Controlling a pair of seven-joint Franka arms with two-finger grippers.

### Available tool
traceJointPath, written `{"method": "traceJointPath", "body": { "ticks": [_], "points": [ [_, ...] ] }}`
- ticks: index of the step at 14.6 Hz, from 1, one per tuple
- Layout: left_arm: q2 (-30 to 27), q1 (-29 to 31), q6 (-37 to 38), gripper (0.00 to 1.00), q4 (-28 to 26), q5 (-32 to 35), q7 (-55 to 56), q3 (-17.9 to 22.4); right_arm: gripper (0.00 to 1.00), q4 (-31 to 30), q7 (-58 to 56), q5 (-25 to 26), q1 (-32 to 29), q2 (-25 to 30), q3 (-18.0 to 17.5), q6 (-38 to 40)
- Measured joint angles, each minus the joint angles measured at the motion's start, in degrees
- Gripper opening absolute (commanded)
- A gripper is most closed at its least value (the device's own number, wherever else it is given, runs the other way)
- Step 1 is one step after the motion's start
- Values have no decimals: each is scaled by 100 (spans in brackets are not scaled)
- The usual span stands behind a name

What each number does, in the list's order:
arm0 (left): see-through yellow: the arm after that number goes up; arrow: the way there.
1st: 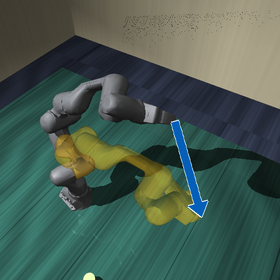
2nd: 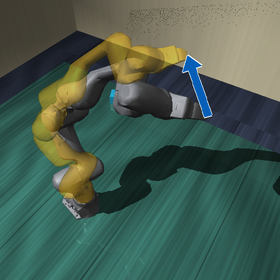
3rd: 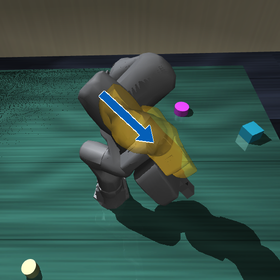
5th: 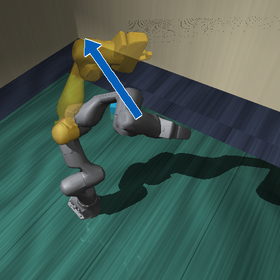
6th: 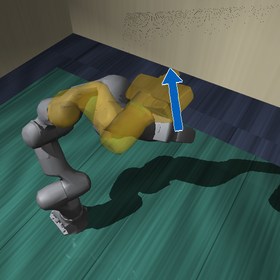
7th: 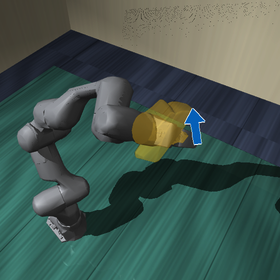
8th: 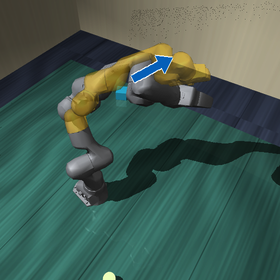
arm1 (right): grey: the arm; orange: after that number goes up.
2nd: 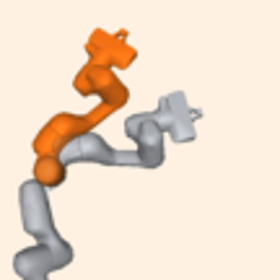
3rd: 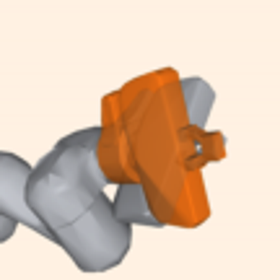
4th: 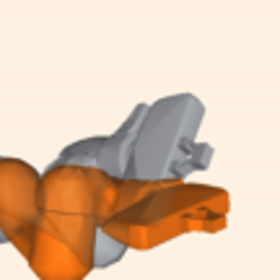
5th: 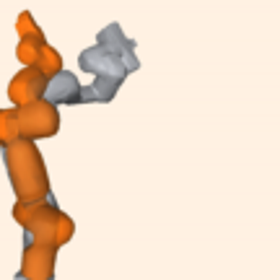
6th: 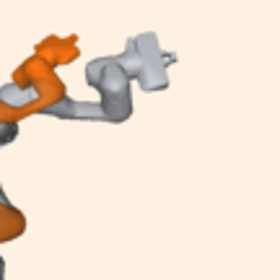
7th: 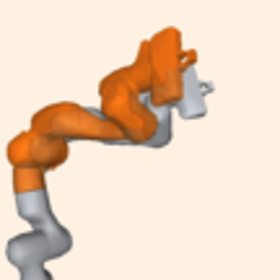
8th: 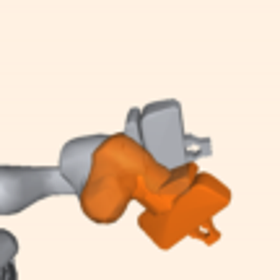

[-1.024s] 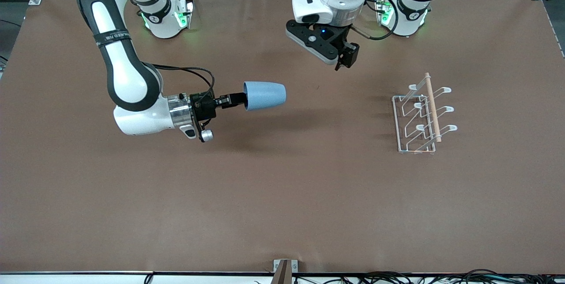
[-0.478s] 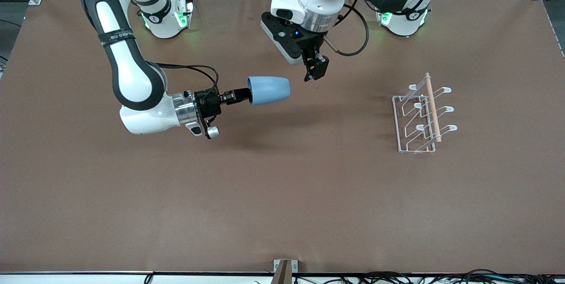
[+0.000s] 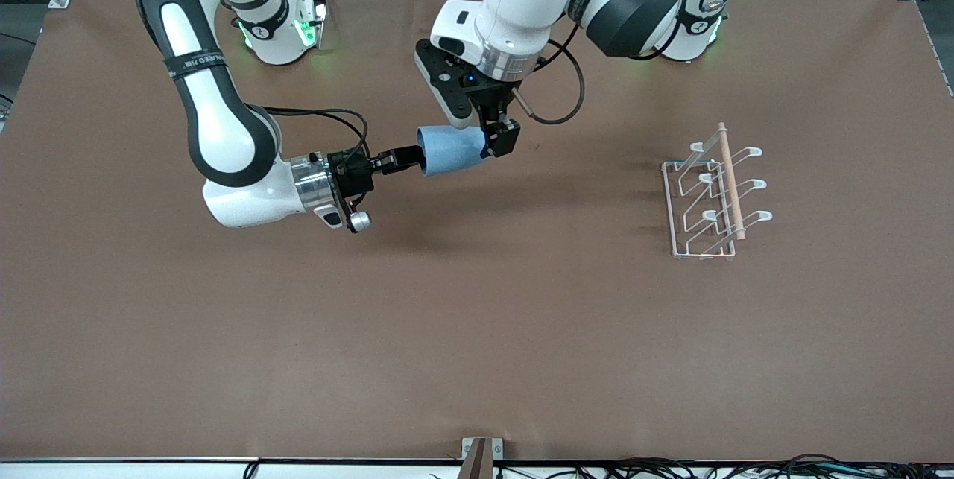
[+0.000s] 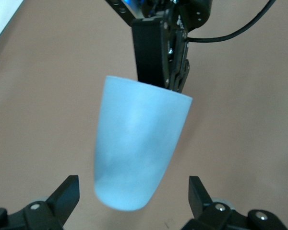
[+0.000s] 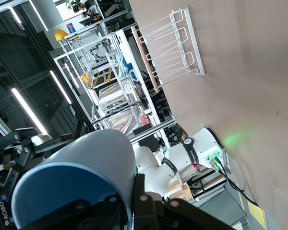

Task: Hang cup on cup holder
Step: 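Grasp the cup's base with the left gripper beside the right gripper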

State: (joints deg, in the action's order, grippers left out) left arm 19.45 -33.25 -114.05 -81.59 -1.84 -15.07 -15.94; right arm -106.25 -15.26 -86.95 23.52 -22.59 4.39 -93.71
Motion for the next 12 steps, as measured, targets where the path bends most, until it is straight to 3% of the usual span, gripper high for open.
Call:
{"method": "traceJointPath", "body": {
  "ticks": [9,12],
  "points": [
    [381,-35,-331,92,27,1,-129,2,8,-3,-11,-21,-1,-28,6,4],
    [508,-35,-490,63,28,1,-282,1,8,-3,-12,-36,-1,-27,6,6]
  ]
}}
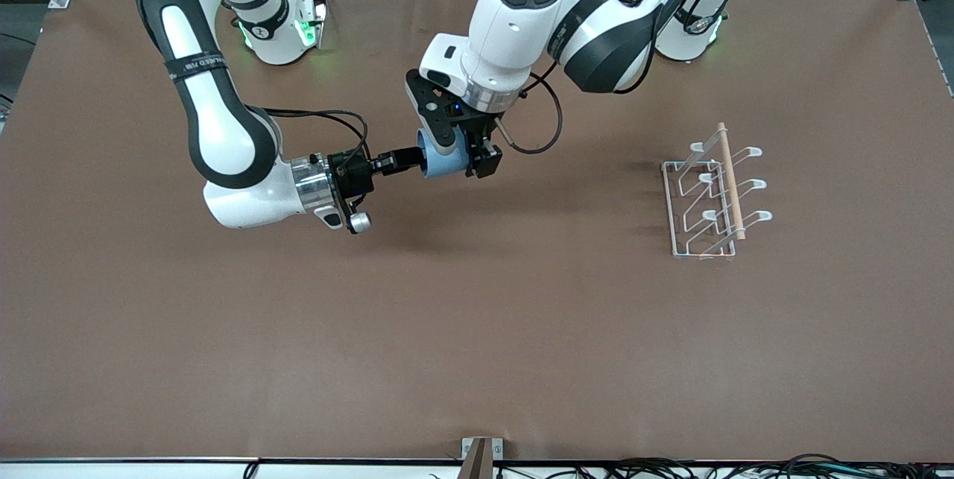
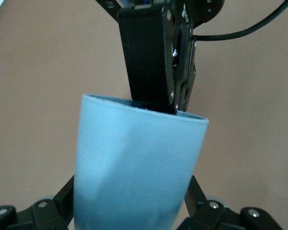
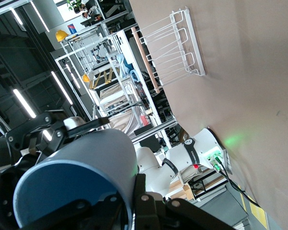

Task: Hang cup on cup holder
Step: 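Grasp the cup's base with the left gripper beside the right gripper, then carry the cup to the rack with the left gripper while the right gripper releases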

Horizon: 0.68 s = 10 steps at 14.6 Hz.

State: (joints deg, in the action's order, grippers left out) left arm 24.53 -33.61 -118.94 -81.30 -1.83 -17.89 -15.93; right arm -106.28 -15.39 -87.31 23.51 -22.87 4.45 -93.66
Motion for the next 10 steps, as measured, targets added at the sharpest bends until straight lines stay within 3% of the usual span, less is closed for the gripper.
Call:
{"method": "traceJointPath", "body": {
  "ticks": [2,5,6,7,8,10],
  "points": [
    [33,0,-20,50,11,0,-25,0,9,-3,-1,-1,-1,-5,4,-10],
    [33,0,-20,48,24,0,-31,-1,11,1,-3,-16,-1,-5,8,-1],
    [33,0,-16,48,28,0,-31,-1,20,3,-3,-19,-1,-5,8,2],
    [33,1,1,49,32,0,-31,0,49,3,-3,-20,0,-5,8,2],
    [30,6,78,49,46,0,-31,7,99,3,-3,-20,-1,-7,8,3],
    [-26,40,490,48,115,0,-31,42,100,2,-2,-21,-2,-19,9,5]
  ]
}}
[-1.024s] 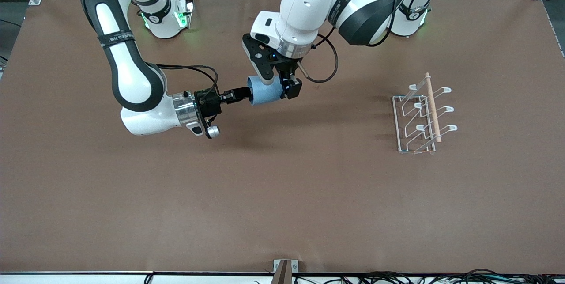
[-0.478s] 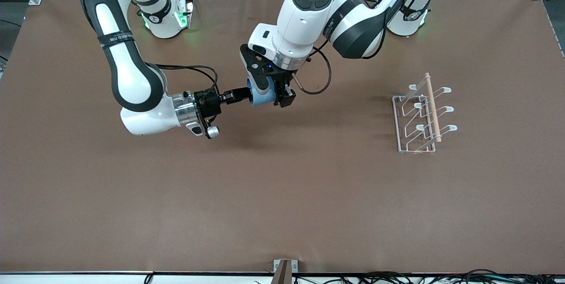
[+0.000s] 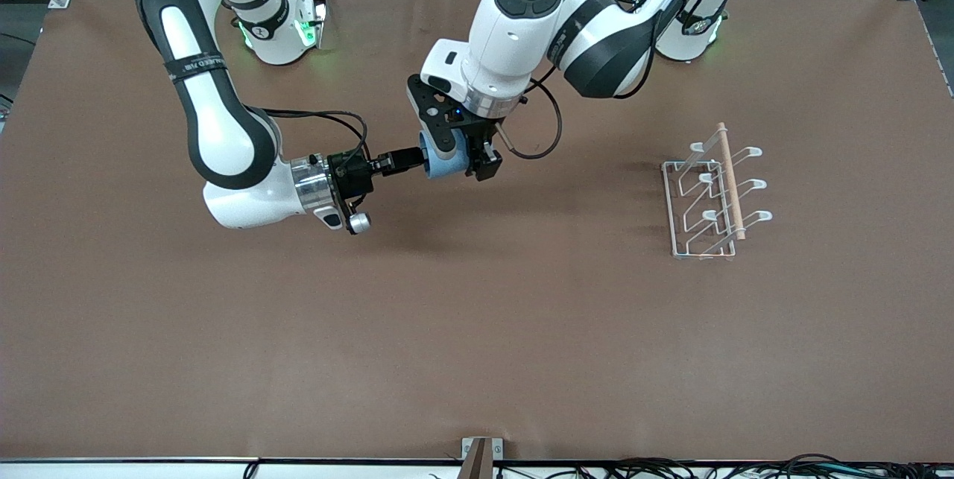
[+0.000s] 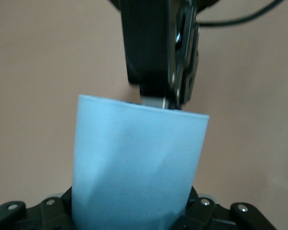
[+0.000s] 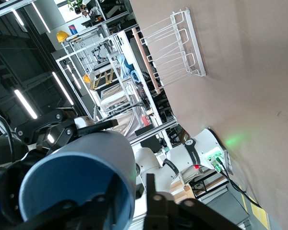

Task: Hang cup on cup holder
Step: 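Carry the cup to the rack with the left gripper while the right gripper releases, then position the cup over a rack hook with the left gripper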

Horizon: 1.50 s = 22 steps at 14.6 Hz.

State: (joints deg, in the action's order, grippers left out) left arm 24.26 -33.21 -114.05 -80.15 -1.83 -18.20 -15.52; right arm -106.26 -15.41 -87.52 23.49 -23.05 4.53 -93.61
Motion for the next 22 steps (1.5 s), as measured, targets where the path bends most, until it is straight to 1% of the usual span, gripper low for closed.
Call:
{"method": "traceJointPath", "body": {
  "ticks": [3,4,6,7,9,11,13,16,18,20,22],
  "points": [
    [-247,209,887,48,65,41,0,69,100,-1,-2,1,-7,-18,16,103],
    [-335,331,1202,48,66,164,0,77,100,-1,-4,4,-10,-18,32,103],
    [-484,589,1890,48,67,628,0,84,100,6,-17,153,-62,-18,88,85],
    [-535,711,2262,48,67,906,-1,85,100,27,-46,396,-123,-18,116,62],
    [-567,913,2936,47,55,1513,-100,85,100,122,-68,1097,-333,-17,139,16],
    [-551,978,3487,47,-40,2147,-186,87,100,220,-68,1725,-575,-17,152,-45],
    [-515,978,3823,47,-238,2876,-188,83,100,273,-69,2389,-844,-17,163,-135],
    [-333,1072,4041,47,-520,3783,-212,91,100,489,-70,3638,-1266,9,180,-148],
    [-110,1191,4123,47,-698,4201,-300,94,100,609,-70,4397,-1549,90,209,-153],
    [124,1240,4125,47,-876,4573,-519,94,100,710,-74,5243,-1737,241,353,-163],
    [343,1248,4127,47,-944,4846,-813,95,100,892,-75,6125,-1792,453,539,-169]
  ]
}}
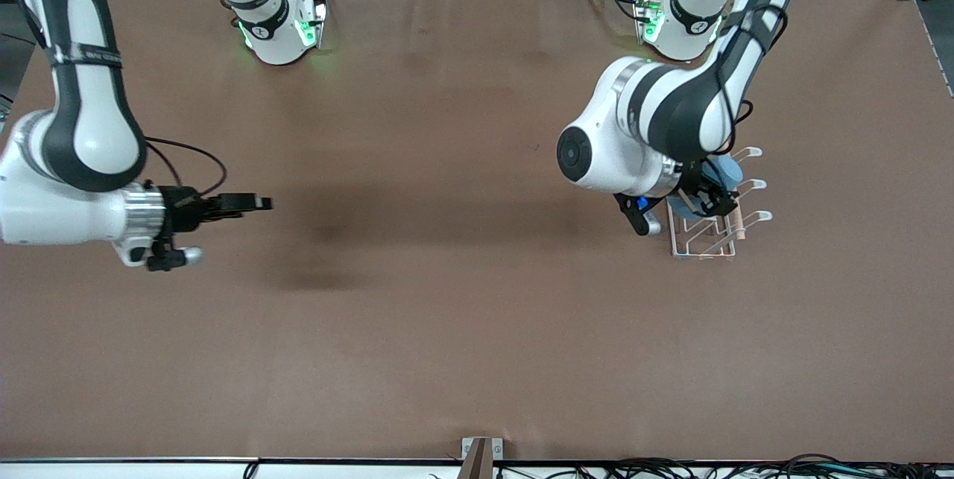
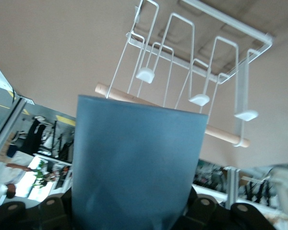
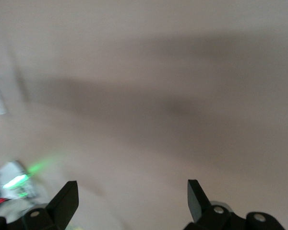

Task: Hang cup on cup holder
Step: 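Position the cup over a rack hook with the left gripper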

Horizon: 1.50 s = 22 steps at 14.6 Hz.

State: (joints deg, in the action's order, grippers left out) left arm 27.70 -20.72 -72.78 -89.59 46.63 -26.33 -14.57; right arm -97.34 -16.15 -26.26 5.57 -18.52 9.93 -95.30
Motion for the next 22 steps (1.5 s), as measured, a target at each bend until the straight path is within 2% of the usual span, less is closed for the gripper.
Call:
{"method": "traceJointPath", "body": {
  "ticks": [4,6,11,16,19,22],
  "points": [
    [319,35,1,47,-19,579,-849,2,100,464,2,1644,-5,398,118,-2],
    [413,78,1,47,-20,744,-1414,4,100,745,9,2115,-4,487,159,1],
    [627,196,-2,47,-98,1288,-2117,2,100,1617,10,2288,-27,501,503,372],
    [809,195,-2,47,-218,1426,-2088,-6,100,2321,10,2298,-349,503,535,852],
    [927,195,2,48,-234,1427,-1817,-6,100,2560,54,2305,-420,504,535,1010],
    [1044,195,18,51,-243,1433,-1571,-6,100,2621,571,2320,-421,607,525,1082]
  ]
}}
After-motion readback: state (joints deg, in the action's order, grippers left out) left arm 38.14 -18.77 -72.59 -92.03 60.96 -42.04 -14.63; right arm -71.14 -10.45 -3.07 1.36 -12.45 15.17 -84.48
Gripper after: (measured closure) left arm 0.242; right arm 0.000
